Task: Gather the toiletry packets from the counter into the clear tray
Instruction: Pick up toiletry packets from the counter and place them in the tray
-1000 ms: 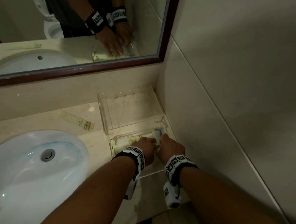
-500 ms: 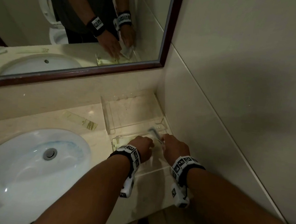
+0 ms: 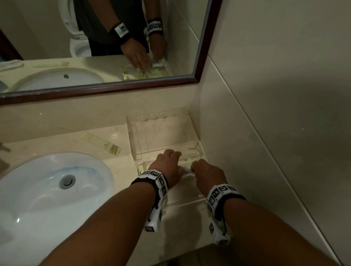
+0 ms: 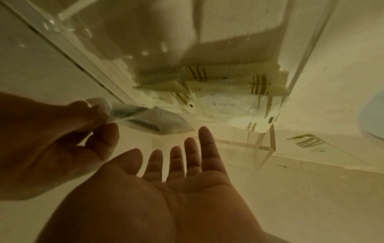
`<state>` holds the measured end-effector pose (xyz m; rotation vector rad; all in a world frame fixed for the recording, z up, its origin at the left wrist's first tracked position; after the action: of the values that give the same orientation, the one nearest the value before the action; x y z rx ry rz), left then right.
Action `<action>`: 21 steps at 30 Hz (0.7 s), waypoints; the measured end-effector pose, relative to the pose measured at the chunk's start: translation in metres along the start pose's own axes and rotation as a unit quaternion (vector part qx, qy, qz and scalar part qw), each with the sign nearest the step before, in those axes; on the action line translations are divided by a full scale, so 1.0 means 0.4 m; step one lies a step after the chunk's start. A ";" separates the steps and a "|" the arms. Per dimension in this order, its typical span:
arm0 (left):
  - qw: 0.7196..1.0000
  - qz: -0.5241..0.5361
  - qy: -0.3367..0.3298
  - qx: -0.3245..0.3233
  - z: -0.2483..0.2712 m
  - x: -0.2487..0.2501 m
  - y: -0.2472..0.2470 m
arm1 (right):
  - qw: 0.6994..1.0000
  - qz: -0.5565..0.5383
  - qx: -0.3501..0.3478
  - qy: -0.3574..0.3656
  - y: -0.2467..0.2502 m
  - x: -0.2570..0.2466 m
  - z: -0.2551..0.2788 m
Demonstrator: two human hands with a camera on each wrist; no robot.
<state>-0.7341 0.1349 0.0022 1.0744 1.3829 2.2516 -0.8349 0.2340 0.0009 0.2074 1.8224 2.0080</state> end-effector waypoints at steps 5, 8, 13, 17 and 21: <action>0.997 -0.055 -0.001 -0.054 0.008 0.003 -0.026 | 0.997 -0.042 0.062 0.006 0.035 -0.007 -0.013; 0.996 -0.028 0.018 -0.081 0.012 0.010 -0.026 | 0.991 -0.080 0.103 -0.005 0.045 0.002 -0.015; 0.996 -0.008 0.042 -0.084 0.002 0.022 -0.020 | 0.989 -0.115 0.081 -0.043 0.036 0.018 -0.019; 0.993 0.005 0.077 -0.092 0.001 0.019 -0.024 | 0.983 -0.123 0.041 -0.129 0.028 0.040 -0.008; 0.993 0.043 0.085 -0.071 0.004 0.026 -0.033 | 0.959 -0.203 -0.022 -0.196 -0.014 0.047 -0.005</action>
<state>-0.7419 0.1486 -0.0042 0.9306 1.2374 2.5131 -0.8516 0.2403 -0.0082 0.1843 1.4331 1.5856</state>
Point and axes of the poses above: each hand's wrist, its own z-axis away from the middle knuckle, its own y-axis out of the back of the hand, x = y × z, the point moved 7 cm from there along -z, towards the middle knuckle, and after that the axes turned 3 degrees about x, right-handed, at the moved point
